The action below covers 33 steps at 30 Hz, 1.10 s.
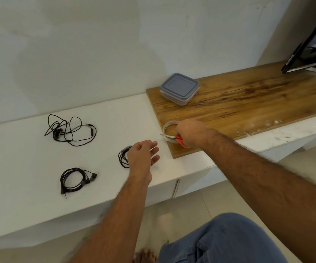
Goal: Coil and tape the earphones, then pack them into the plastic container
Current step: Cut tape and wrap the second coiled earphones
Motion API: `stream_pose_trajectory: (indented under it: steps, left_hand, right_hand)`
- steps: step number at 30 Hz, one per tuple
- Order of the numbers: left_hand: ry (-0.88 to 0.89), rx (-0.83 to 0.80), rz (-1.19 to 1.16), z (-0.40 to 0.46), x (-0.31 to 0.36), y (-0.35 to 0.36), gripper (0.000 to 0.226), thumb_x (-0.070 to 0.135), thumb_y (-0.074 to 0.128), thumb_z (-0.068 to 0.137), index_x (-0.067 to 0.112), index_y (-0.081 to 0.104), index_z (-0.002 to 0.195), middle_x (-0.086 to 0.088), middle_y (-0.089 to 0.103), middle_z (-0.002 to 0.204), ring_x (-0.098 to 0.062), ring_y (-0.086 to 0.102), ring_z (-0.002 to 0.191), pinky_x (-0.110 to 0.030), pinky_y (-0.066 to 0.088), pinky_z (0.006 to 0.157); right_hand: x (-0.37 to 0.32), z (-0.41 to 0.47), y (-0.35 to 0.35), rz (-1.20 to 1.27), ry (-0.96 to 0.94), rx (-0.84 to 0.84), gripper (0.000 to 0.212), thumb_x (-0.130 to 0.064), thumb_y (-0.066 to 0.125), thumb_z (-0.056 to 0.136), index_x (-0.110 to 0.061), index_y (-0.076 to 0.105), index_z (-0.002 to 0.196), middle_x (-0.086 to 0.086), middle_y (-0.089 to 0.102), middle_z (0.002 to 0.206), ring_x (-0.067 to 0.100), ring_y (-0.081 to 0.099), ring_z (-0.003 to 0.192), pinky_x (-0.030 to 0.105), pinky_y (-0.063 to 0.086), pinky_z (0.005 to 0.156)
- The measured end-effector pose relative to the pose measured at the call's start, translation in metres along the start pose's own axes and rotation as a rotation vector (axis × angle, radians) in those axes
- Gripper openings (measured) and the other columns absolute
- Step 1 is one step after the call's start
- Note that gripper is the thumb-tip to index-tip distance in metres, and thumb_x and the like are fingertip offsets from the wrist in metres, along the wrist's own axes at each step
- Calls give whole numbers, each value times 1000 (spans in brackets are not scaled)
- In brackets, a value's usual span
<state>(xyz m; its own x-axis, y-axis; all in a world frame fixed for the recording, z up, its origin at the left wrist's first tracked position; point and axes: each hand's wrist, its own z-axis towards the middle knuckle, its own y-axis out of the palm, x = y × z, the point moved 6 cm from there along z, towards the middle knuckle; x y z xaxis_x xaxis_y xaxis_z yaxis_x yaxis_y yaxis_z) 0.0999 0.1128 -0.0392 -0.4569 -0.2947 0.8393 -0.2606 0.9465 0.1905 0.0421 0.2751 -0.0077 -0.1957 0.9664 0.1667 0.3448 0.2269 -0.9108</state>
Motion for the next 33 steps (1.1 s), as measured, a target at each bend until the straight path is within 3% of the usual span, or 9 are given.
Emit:
stream_pose_trajectory:
  steps: [5,9,11,13,16,20,24,33]
  left_hand:
    - [27,-2,38,-5,7,-9,12,15,55,98,10,63,106,-7,72,101,-22,69,95,-28,57,66]
    - [49,-31,63,-12,14,-17,11,17,56,97,12,64,104,-6,73,101,-21,70,93,-30,56,67]
    - [69,-62,92,-17,19,-23,11,17,56,97,13,64,103,-5,74,101,-20,70,91,-31,55,67]
    - [93,-97,111,-23,27,-31,10,15,57,96,12,65,102,-5,75,99,-19,71,87,-31,54,66]
    - [134,-122,131,-35,42,-49,8,13,57,95,12,65,97,-5,76,95,-16,70,79,-27,54,61]
    - [184,-108,162,-49,57,-81,7,14,57,95,15,64,95,0,76,91,-15,70,81,-29,54,66]
    - [191,-61,150,-60,66,-114,8,13,57,95,13,64,99,0,77,92,-16,71,84,-29,55,67]
    - [165,57,63,-70,74,-189,9,14,62,92,12,67,100,-3,76,95,-17,71,81,-30,55,66]
  right_hand:
    - [3,0,-2,69,10,-14,31,-20,67,87,-19,64,117,3,64,107,22,61,98,38,56,86]
    - [12,-9,-11,203,79,63,36,-24,66,87,-22,63,123,2,65,113,21,60,100,39,56,87]
    - [13,-23,-25,478,110,199,27,-26,63,89,-21,68,116,-2,67,108,18,62,95,37,56,83]
    - [2,-39,-31,923,92,255,19,-30,62,93,-18,72,105,-4,69,97,14,64,86,35,58,75]
    - [-39,-56,-24,1391,8,87,30,-41,63,92,-14,69,105,2,71,95,17,68,82,35,61,71]
    - [-92,-60,-13,1680,-54,-76,29,-33,72,87,-9,71,103,6,71,94,18,66,78,33,57,68]
    - [-128,-58,-13,1805,-46,-79,18,-21,72,87,-7,72,98,5,71,85,16,64,71,32,56,66]
    - [-198,-62,-36,1738,-116,-43,13,-17,68,89,-5,69,93,5,71,81,15,64,67,33,55,65]
